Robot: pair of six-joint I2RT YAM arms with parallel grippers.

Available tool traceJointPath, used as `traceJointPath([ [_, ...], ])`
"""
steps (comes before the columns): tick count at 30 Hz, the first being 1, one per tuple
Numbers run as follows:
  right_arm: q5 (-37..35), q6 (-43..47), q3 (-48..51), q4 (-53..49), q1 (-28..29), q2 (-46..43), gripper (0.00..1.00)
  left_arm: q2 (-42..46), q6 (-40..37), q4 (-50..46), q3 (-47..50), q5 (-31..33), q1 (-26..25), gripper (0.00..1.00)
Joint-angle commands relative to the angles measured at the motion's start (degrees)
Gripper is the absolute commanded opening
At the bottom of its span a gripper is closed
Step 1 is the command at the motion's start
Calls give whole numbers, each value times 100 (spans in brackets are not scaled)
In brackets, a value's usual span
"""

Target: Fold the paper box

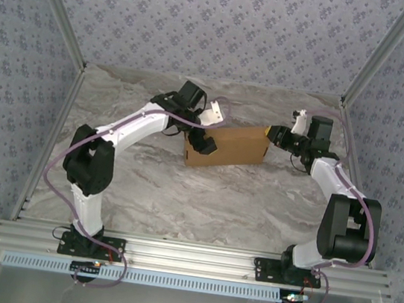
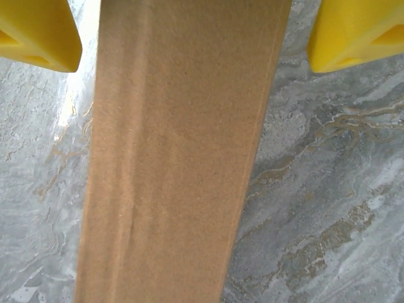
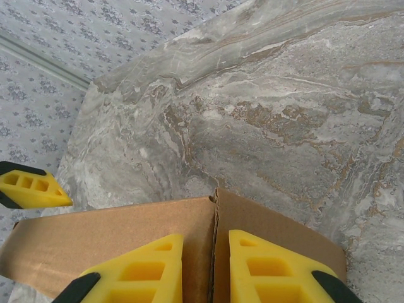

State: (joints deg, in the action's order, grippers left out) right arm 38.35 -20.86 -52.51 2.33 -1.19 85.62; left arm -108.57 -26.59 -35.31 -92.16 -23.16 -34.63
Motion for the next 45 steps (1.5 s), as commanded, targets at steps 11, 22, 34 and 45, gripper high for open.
traceJointPath([
  [11, -213, 179, -56, -840, 101, 225, 22, -255, -582, -878, -666, -230, -69, 57],
  [22, -449, 252, -612, -1417, 51, -410, 45, 425, -591, -21, -213, 934, -172, 40],
  [34, -797, 390, -785, -1858, -106, -1057, 55, 953, -1440, 2336, 1269, 3612, -684, 44],
  [45, -732, 381, -562, -1763, -163, -1029, 56, 736, -1982, 4059, 2220, 4765, -1146, 50],
])
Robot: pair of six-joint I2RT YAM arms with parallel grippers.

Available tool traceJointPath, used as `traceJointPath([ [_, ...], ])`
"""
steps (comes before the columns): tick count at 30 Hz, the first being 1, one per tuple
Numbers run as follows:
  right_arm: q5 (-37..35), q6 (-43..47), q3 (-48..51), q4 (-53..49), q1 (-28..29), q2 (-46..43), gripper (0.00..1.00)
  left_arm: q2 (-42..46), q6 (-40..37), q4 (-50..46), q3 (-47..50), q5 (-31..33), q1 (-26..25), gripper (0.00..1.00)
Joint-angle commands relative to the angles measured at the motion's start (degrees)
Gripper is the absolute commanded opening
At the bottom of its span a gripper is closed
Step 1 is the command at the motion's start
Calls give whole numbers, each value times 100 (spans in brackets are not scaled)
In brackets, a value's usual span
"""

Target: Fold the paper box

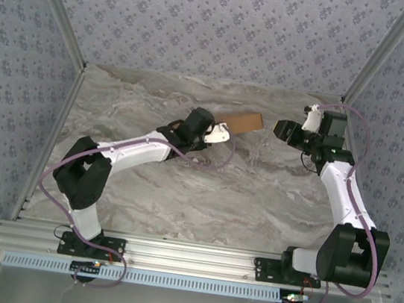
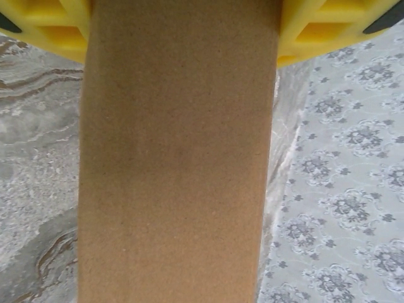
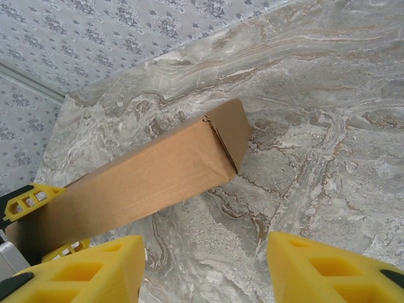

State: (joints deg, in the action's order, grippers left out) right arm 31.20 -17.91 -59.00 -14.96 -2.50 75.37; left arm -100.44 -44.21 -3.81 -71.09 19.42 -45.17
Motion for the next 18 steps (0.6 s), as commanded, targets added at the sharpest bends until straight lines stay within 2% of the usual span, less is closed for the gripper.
traceJointPath([
  [1, -14, 90, 112, -8, -39, 5, 55, -123, -253, 1054, 203, 571, -130, 50],
  [10, 67, 60, 344, 179, -82, 69, 55, -666, -420, 1978, 669, 1253, -577, 60],
  [18, 129, 34, 494, 309, -96, 140, 56, -770, -81, 2065, 927, 1174, -852, 70],
])
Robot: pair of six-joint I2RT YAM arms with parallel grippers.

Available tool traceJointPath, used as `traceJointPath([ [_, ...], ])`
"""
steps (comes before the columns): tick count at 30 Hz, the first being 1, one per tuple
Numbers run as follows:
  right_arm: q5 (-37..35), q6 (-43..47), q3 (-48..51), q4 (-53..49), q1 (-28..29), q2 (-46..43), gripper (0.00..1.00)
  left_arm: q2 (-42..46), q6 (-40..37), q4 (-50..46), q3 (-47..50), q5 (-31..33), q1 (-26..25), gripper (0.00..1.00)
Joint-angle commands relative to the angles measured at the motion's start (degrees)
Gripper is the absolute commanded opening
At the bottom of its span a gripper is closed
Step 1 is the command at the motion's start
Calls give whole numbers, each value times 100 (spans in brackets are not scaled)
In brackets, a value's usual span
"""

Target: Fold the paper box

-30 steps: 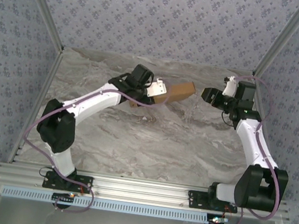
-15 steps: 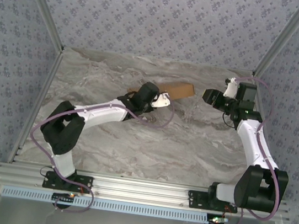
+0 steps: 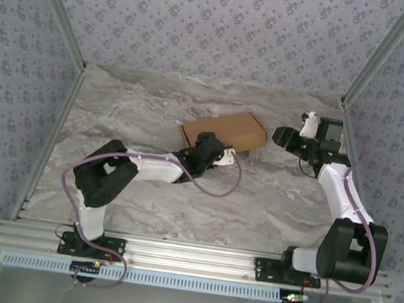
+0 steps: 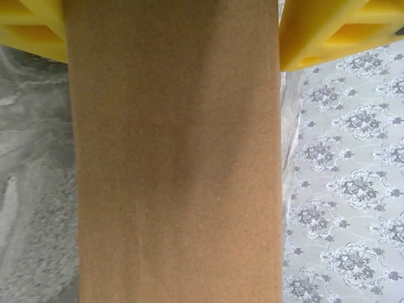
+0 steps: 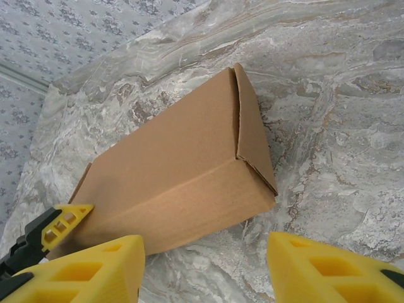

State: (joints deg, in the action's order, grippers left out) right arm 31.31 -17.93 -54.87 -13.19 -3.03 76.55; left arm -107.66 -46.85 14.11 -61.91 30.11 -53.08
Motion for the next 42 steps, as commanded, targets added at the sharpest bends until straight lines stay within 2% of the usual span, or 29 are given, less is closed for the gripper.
traceJointPath([
  [1, 127, 27, 97, 142, -41, 27, 56, -62, 229, 205, 20, 84, -92, 71],
  [6, 122, 30, 162, 180, -51, 25, 56, -34, 561, -171, 115, -51, -193, 79],
  [8, 128, 3, 199, 207, -48, 26, 56, -1, 812, -428, 112, -136, -194, 88],
  [12, 144, -25, 246, 254, -42, 35, 56, 99, 1027, -514, 256, -231, -242, 99],
  [24, 112, -48, 315, 267, 4, 2, 56, 465, 1171, -610, 483, -449, -422, 99],
  [33, -541, 197, 309, 21, 433, 58, 56, 1501, 1636, -615, 840, -1219, -387, 99],
  [39, -1244, 417, 369, -146, 960, 38, 56, 2062, 2681, -665, 876, -1667, 197, 99],
  [42, -2085, 580, 506, -121, 1296, -209, 58, 2315, 3406, -760, 823, -1589, 640, 99],
])
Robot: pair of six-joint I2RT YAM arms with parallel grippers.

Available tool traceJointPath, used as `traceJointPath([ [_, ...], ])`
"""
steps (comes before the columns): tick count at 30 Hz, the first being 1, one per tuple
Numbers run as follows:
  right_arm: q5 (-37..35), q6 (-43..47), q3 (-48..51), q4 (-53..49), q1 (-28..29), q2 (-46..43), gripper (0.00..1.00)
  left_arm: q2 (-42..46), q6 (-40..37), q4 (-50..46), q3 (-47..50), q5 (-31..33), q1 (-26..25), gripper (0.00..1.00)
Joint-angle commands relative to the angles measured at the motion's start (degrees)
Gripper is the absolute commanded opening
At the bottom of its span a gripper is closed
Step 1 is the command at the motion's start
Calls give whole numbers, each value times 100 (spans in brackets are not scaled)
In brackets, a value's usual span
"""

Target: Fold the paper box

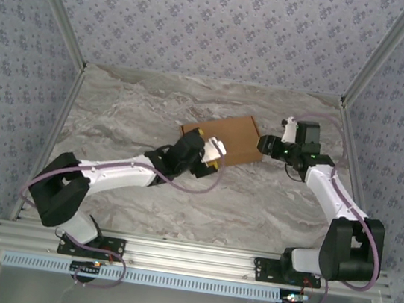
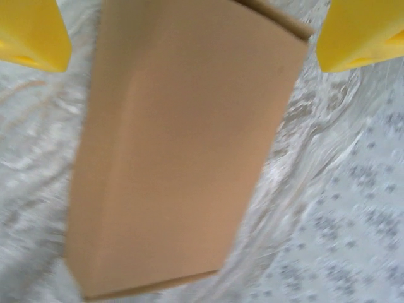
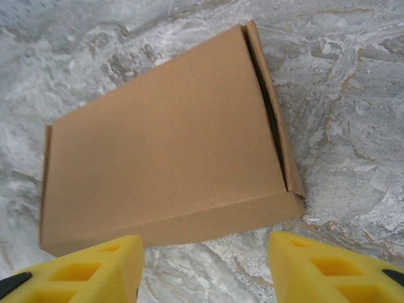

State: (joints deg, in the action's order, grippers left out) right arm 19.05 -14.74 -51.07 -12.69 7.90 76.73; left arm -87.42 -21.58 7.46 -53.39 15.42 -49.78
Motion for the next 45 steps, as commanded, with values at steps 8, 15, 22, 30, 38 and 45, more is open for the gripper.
traceJointPath([
  [8, -3521, 717, 503, 99, 361, -1142, 79, 1501, 2946, 266, 743, 189, 2013, 99],
  [15, -4771, 956, 1188, 936, 285, -1653, 99, 2223, 3524, 675, 1587, 129, 3628, 99],
  [22, -4870, 646, 1821, 1772, -315, -1498, 99, 1947, 3227, 784, 1818, 102, 4503, 99],
  [30, -4103, 1155, 2315, 3156, -485, -277, 99, 906, 2722, 1495, 1853, -50, 4801, 99],
  [38, -3389, 1716, 2788, 4771, -509, 66, 99, 900, 2577, 2866, 2812, -272, 4946, 99],
  [45, -2922, 1666, 3325, 6369, -659, 606, 99, -94, 2426, 4283, 3121, -375, 4897, 99],
])
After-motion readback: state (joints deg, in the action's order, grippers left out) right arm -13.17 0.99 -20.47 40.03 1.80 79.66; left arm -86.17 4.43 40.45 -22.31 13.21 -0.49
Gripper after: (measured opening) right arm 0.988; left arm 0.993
